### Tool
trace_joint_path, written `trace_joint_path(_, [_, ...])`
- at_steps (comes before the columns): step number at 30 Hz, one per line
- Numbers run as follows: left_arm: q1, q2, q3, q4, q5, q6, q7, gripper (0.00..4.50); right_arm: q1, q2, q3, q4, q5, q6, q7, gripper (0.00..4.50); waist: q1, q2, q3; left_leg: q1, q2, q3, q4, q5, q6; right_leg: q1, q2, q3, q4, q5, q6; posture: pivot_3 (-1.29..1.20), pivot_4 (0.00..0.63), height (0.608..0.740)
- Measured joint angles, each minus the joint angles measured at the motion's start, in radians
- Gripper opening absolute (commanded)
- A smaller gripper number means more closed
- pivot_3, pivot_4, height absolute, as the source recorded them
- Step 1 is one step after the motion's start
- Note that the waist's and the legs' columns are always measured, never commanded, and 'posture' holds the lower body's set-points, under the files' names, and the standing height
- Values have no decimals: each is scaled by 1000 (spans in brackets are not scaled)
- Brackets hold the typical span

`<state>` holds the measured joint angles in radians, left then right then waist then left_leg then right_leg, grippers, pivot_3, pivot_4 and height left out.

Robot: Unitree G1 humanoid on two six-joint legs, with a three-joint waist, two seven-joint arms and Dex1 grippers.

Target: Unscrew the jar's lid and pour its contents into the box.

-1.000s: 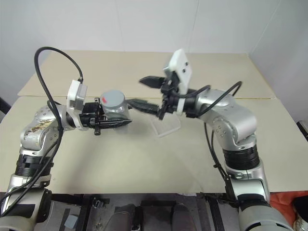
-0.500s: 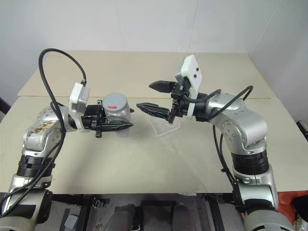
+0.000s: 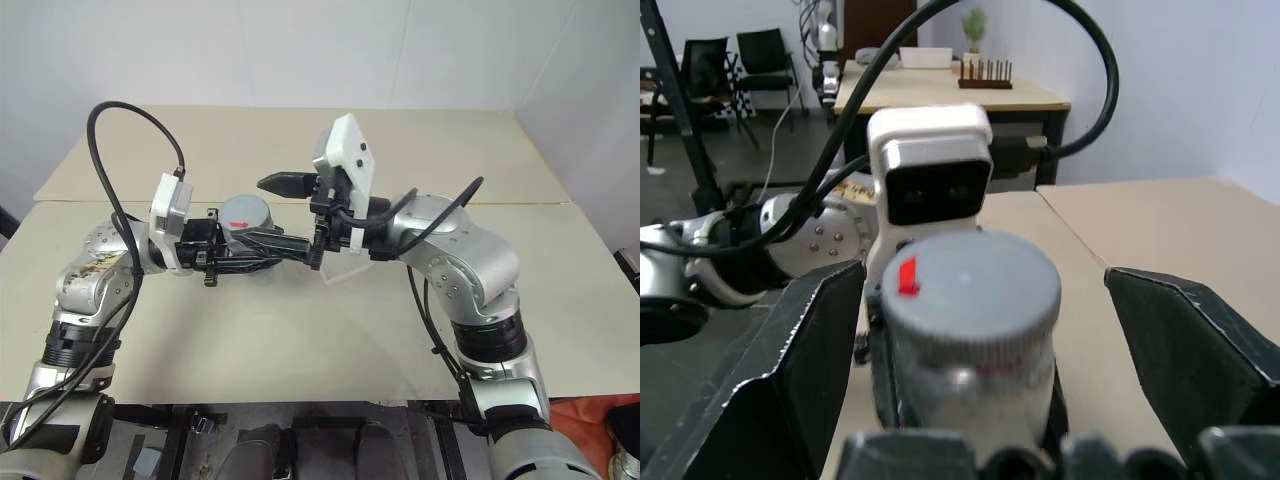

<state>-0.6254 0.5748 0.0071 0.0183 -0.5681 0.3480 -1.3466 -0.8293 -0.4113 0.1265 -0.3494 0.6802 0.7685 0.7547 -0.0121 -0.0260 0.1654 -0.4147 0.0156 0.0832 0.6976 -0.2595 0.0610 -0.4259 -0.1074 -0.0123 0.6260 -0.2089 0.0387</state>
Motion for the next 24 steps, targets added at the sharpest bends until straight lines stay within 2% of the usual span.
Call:
trace_joint_path(9, [0,-1,-2,-1,3,0,3,1985,-21,33,23,35,-30,5,-8,4456,-1,0,0,0,0,0,0,0,0,0,0,0,0,0,0,0,150,740])
trace_joint_path(12, [1,0,-2,-1,3,0,3,1985,-23,34,23,36,-30,11,0,3878,0,0,0,0,0,0,0,0,0,0,0,0,0,0,0,0,150,740])
trace_joint_path(15, [3,2,-2,-1,5,0,7,1985,-23,34,27,36,-28,21,12,2820,-1,0,0,0,0,0,0,0,0,0,0,0,0,0,0,0,150,740])
trace_joint_path(24, [6,2,-2,-1,15,0,6,1985,-30,42,18,44,-11,50,14,2749,-1,0,0,0,0,0,0,0,0,0,0,0,0,0,0,0,150,740])
